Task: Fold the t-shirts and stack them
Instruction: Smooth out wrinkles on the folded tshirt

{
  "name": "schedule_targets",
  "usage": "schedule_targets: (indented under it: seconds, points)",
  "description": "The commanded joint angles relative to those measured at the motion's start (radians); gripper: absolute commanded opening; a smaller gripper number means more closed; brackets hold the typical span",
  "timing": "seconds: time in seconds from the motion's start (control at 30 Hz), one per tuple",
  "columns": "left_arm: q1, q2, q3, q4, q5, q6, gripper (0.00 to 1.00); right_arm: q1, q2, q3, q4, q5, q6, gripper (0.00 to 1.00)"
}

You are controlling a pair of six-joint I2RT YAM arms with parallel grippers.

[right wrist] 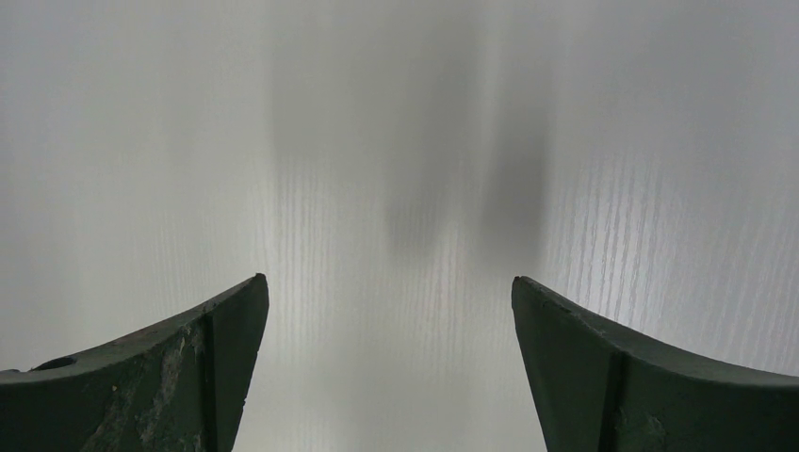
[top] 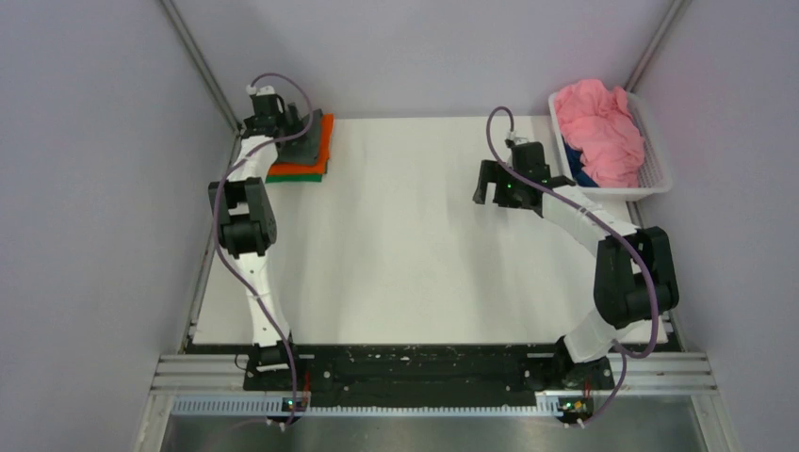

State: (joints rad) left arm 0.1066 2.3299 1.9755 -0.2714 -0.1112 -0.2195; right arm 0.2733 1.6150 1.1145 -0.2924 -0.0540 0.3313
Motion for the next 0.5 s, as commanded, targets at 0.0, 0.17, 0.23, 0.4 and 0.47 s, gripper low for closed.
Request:
schedule_targets:
  seconds: [0.0,0.17,0.23,0.4,0.47]
  points:
    - [-0.018,-0.184,0.013,0.052,0.043,-0.044,0.99,0.015,-0.045,-0.005,0.027,0.003,-0.017,0.99]
    - [-0.039,-0.311,-0.062,0.037,0.051,-0.054,0.99,0.015,-0.108,-0.034,0.029,0.007,-0.019,0.99]
    - [-0.046,-0.380,-0.115,0.025,0.053,-0.061,0.99,0.015,-0.145,-0.052,0.038,0.022,-0.015,0.99]
    - [-0.070,-0.637,-0.375,0.032,0.134,-0.111,0.99,0.014,-0.269,-0.118,0.070,0.072,0.015,0.99]
    - [-0.090,-0.763,-0.518,0.039,0.136,-0.141,0.99,0.012,-0.326,-0.157,0.078,0.116,0.026,0.99]
